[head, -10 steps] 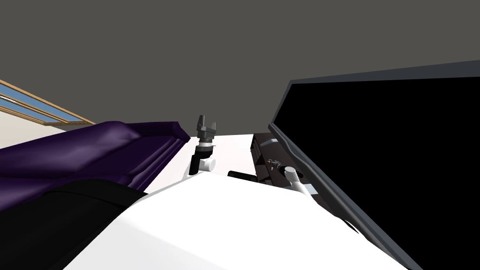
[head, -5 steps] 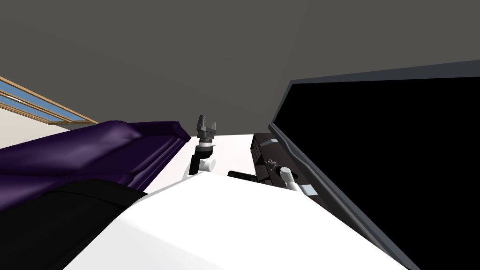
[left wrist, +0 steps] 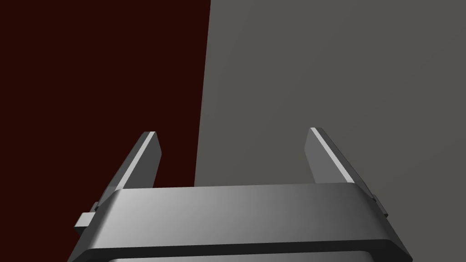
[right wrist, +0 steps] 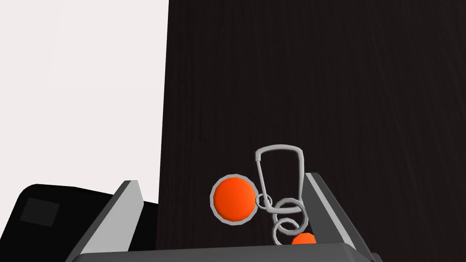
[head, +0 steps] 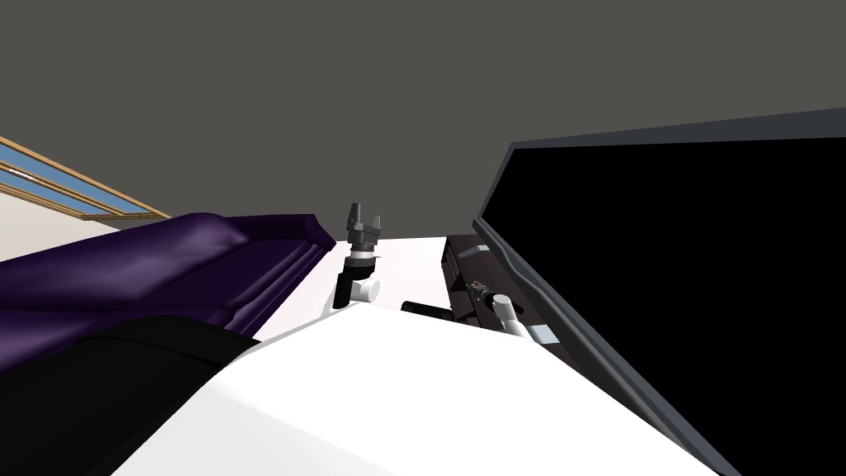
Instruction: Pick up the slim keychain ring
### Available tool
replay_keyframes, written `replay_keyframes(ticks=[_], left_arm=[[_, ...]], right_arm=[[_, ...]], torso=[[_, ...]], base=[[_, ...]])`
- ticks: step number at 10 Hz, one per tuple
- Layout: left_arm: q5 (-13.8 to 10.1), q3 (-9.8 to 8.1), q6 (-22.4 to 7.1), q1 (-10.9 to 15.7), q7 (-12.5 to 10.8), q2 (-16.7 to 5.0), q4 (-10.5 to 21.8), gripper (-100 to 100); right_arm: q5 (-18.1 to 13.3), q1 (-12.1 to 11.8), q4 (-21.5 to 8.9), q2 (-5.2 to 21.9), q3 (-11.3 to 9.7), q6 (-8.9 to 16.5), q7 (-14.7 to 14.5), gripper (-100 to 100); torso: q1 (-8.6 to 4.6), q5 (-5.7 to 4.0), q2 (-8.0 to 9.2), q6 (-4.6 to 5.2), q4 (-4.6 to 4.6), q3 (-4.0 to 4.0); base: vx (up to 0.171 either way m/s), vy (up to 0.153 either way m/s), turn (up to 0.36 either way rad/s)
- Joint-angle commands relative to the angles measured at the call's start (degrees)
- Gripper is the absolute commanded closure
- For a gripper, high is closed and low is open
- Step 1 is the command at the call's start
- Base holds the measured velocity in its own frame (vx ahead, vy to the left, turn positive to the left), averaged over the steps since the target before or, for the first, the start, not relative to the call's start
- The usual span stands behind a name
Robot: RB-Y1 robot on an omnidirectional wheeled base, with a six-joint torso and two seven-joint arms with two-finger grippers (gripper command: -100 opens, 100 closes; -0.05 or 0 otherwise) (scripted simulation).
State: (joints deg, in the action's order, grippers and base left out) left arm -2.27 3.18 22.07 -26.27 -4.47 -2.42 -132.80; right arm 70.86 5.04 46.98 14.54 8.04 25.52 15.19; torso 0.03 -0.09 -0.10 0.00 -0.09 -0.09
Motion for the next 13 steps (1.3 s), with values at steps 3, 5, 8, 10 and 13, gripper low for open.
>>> replay_keyframes(ticks=[3,5,8,10,13], left_arm=[[0.0,0.0,0.0,0.0,0.0,0.0,0.0,0],[0.0,0.0,0.0,0.0,0.0,0.0,0.0,0],[0.0,0.0,0.0,0.0,0.0,0.0,0.0,0],[0.0,0.0,0.0,0.0,0.0,0.0,0.0,0],[0.0,0.0,0.0,0.0,0.0,0.0,0.0,0]], right_arm=[[0.0,0.0,0.0,0.0,0.0,0.0,0.0,-100],[-0.5,-0.2,-0.4,-1.9,-0.1,-1.7,-0.8,-100],[-1.1,-0.3,-0.7,-3.9,-0.1,-3.3,-1.6,-100],[-1.1,-0.3,-0.7,-3.9,-0.1,-3.3,-1.6,-100],[-1.1,-0.3,-0.7,-3.9,-0.1,-3.3,-1.6,-100]], torso=[[0.0,0.0,0.0,0.0,0.0,0.0],[0.0,0.0,0.0,0.0,0.0,0.0],[0.04,-0.42,-0.17,-0.28,-0.26,-0.22],[0.05,-0.51,-0.32,-0.31,-0.37,-0.35],[0.05,-0.52,-0.38,-0.31,-0.4,-0.39]], base=[[0.0,0.0,0.0],[-0.005,-0.005,0.015],[-0.01,-0.01,0.033],[0.002,0.002,-0.006],[0.004,0.004,-0.012]])
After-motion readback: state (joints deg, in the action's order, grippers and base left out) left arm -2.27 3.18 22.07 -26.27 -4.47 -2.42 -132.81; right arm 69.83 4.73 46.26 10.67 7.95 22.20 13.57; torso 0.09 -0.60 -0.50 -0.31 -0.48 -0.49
